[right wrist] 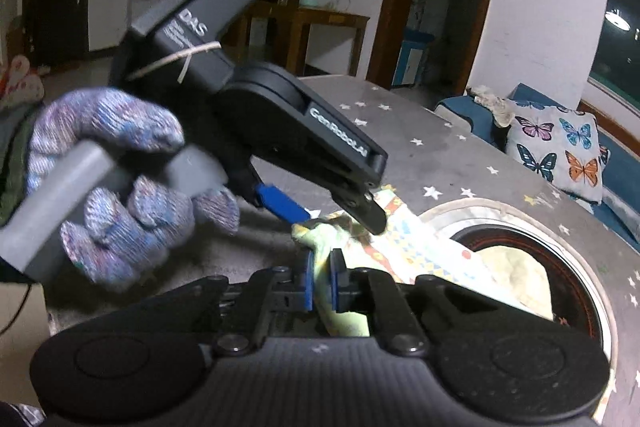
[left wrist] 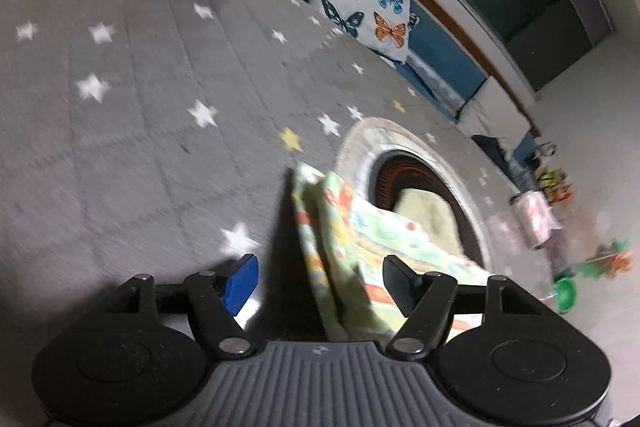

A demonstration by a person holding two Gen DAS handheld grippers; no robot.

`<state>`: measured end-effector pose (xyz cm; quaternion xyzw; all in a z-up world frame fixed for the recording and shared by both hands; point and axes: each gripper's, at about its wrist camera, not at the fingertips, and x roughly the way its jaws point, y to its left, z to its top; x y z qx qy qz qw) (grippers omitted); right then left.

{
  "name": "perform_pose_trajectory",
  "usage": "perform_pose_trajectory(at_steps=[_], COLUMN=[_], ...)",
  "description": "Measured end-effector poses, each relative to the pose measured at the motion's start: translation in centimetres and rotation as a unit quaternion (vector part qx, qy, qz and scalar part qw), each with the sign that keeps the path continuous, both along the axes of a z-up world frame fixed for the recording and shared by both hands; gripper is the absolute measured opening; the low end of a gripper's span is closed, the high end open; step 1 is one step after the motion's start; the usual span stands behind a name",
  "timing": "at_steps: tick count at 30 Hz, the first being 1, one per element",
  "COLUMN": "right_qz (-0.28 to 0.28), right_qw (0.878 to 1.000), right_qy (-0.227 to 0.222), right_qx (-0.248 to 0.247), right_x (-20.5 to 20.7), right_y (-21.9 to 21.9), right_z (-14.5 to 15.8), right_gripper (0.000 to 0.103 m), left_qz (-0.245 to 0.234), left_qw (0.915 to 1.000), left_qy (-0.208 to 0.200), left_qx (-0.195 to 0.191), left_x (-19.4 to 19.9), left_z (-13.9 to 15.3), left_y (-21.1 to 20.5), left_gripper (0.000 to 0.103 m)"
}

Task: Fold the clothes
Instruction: 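Lift the folded shirt with both grippers and carry it away from the hob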

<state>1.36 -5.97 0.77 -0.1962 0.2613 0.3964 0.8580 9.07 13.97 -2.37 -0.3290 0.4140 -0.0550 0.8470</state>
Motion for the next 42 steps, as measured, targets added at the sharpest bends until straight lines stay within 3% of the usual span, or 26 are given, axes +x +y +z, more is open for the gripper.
perform_pose_trajectory(at_steps=[4, 7, 12, 16, 23, 31, 33, 35, 42], right_qz=[0.000, 0.005, -0.013, -0.091, -0.221, -0.302, -0.317, -0.332, -0.356], right_qw=[1.000, 1.000, 0.998, 0.992, 0.969, 0.948, 0.945, 0.940, 0.930], right_qy=[0.009, 0.017, 0.041, 0.066, 0.092, 0.075, 0.062, 0.049, 0.066], right_qx=[0.015, 0.021, 0.044, 0.055, 0.054, 0.060, 0.058, 0.053, 0.066], right_x=[-0.4, -0.6, -0.1, 2.2, 6.5, 9.3, 9.6, 9.9, 11.7], right_y=[-0.9, -1.5, -4.2, -8.3, -15.1, -19.7, -20.0, -20.2, -20.8], right_z=[0.5, 0.5, 0.3, -0.5, -2.6, -3.7, -3.6, -3.5, -4.4], right_gripper=[0.007, 0.007, 0.013, 0.013, 0.013, 0.018, 0.038, 0.047, 0.047], left_qz=[-0.006, -0.006, -0.006, -0.007, -0.011, -0.019, -0.021, -0.023, -0.032], left_qw=[0.9996, 0.9997, 0.9999, 1.0000, 0.9999, 0.9994, 0.9992, 0.9991, 0.9985], left_qy=[0.007, 0.009, 0.009, 0.005, 0.002, 0.000, -0.001, -0.001, -0.005], left_qx=[-0.027, -0.021, -0.009, -0.001, 0.012, 0.028, 0.033, 0.036, 0.045], left_x=[0.6, 0.8, 0.8, 0.7, 0.7, 0.8, 0.8, 0.8, 0.9], left_z=[-0.7, -1.0, -1.3, -1.3, -1.2, -0.9, -0.9, -0.8, -0.7], left_y=[-1.0, -1.4, -1.5, -1.6, -2.0, -2.4, -2.5, -2.5, -2.5], left_gripper=[0.021, 0.015, 0.012, 0.012, 0.012, 0.013, 0.013, 0.013, 0.014])
